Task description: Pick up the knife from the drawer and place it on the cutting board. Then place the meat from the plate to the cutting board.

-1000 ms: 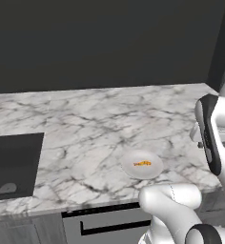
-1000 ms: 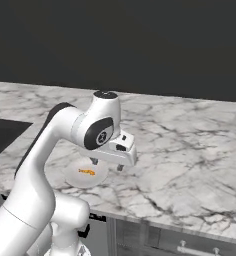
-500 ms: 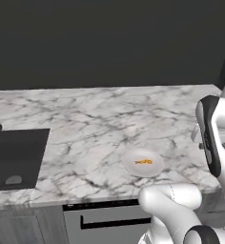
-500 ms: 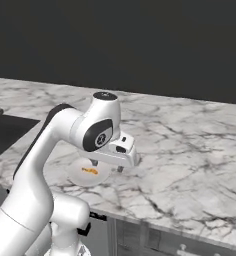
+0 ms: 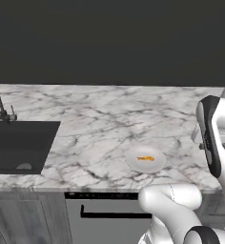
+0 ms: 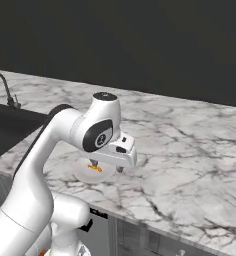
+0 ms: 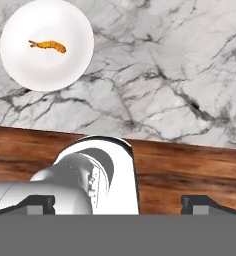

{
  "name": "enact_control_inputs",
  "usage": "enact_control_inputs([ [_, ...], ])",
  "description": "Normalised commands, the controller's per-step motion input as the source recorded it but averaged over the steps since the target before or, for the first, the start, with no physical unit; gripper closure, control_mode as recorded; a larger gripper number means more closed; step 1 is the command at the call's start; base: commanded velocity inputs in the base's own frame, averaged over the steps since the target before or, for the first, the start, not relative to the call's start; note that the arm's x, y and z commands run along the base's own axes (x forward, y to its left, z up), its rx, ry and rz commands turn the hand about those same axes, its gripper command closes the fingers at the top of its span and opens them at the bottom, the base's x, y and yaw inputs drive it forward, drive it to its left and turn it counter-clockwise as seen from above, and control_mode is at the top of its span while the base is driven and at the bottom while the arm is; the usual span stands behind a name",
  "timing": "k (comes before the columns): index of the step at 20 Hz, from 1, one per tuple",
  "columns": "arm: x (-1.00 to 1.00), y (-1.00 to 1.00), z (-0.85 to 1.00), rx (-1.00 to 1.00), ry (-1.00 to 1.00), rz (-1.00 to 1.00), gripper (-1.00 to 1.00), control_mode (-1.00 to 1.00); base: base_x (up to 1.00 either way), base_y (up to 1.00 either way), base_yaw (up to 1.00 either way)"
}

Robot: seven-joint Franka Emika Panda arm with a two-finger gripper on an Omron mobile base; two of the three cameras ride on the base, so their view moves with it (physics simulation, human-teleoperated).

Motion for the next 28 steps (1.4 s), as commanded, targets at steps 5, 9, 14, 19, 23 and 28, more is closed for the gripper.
enact_control_inputs([
  [5,0.0,0.0,0.0,0.0,0.0,0.0,-1.0,1.0,0.36,0.0,0.27],
  [9,0.3,0.06,0.0,-0.11,0.0,0.15,-1.0,-1.0,0.09,0.0,0.06],
  [14,0.32,0.29,0.0,-0.16,0.0,0.09,-1.0,-1.0,0.0,0.0,0.0],
  [19,0.28,0.29,-0.01,-0.09,0.0,0.07,-1.0,-1.0,0.0,0.0,0.0],
  [23,0.32,0.3,-0.11,0.0,0.0,0.05,-1.0,-1.0,0.0,0.0,0.0],
  [28,0.43,0.31,-0.13,0.0,0.0,0.11,-1.0,-1.0,0.0,0.0,0.0],
])
